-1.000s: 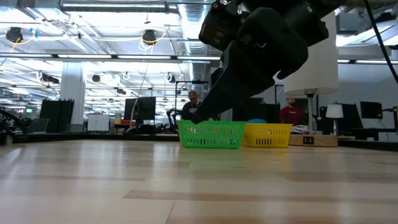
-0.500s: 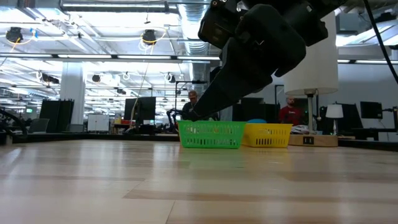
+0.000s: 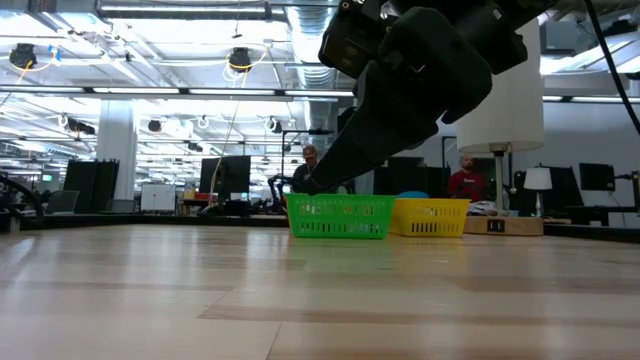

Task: Pick and place Stapler, Stapler remover, tape
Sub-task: Put the green stapler into the orange bin

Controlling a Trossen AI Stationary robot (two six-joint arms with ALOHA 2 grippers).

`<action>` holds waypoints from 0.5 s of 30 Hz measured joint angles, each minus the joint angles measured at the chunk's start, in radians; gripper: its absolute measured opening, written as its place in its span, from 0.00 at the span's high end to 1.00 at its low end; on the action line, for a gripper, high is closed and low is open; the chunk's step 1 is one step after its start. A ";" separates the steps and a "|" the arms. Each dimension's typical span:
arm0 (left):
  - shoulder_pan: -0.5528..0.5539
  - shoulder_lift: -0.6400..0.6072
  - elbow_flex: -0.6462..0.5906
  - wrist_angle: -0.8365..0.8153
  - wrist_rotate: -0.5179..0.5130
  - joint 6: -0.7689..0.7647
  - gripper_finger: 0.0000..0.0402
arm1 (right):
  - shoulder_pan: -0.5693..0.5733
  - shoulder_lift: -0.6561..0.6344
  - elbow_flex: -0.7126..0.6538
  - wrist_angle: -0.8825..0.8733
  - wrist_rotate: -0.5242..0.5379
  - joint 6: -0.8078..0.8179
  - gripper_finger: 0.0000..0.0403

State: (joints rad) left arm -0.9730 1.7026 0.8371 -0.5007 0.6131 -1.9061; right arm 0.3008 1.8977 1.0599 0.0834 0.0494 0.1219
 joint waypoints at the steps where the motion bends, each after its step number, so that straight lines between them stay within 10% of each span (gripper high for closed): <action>1: 0.000 0.018 0.000 0.013 0.008 -0.001 0.52 | 0.000 0.000 0.000 0.000 0.000 0.000 0.30; 15: -0.005 0.093 0.000 0.053 -0.005 0.030 0.55 | 0.000 0.000 0.000 0.000 0.000 -0.016 0.30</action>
State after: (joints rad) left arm -0.9783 1.7954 0.8371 -0.4477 0.6078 -1.8763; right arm 0.3008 1.8977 1.0599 0.0830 0.0494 0.1059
